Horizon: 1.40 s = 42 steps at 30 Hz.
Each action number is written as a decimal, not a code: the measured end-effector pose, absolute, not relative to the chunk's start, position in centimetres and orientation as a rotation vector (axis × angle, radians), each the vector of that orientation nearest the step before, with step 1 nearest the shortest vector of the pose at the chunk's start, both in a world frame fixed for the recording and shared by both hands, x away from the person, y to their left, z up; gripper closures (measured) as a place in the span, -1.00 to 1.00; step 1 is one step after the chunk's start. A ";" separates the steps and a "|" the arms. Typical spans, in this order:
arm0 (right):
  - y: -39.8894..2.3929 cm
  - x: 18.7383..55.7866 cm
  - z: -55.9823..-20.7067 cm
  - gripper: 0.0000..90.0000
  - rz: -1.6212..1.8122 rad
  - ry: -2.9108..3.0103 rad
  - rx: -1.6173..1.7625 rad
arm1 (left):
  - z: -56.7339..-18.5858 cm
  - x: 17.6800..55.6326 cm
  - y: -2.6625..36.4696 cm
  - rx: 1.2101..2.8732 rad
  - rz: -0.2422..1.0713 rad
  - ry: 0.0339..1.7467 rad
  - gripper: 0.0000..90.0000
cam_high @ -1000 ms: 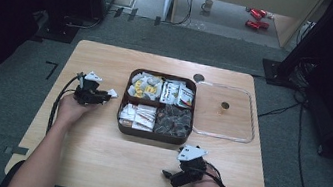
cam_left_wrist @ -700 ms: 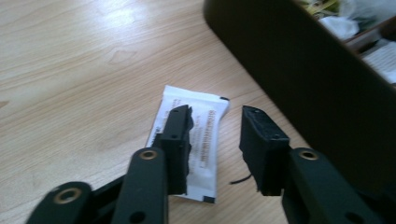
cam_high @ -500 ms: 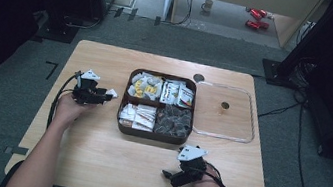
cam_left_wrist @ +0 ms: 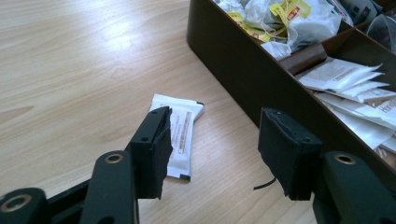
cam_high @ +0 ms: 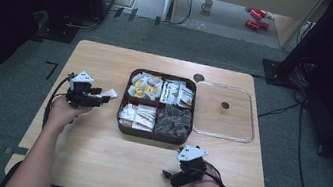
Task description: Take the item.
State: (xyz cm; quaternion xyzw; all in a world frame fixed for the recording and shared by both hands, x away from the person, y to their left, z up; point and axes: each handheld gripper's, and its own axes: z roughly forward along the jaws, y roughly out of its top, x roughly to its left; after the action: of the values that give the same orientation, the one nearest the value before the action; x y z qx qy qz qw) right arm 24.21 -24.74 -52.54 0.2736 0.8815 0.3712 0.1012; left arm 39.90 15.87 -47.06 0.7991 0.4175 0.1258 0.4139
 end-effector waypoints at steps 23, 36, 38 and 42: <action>-24.7 24.2 -52.5 -1.00 1.097 2.604 0.808 | -48.5 37.5 20.2 1.968 0.387 1.149 -0.14; -24.7 24.2 -52.5 -1.00 1.099 2.604 0.809 | -49.6 37.5 22.7 1.941 0.429 1.235 -0.16; -24.7 24.2 -52.5 -1.00 1.098 2.603 0.808 | -50.0 37.4 23.1 1.951 0.432 1.254 -0.16; -24.7 24.2 -52.5 -1.00 1.099 2.604 0.807 | -50.4 37.5 23.3 1.969 0.436 1.266 -0.16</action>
State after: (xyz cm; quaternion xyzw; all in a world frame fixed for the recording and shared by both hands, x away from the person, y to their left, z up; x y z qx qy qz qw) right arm 24.21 -24.74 -52.55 0.2733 0.8813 0.3719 0.1011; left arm 37.50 23.32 -50.44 0.7678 0.4938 0.1701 0.3710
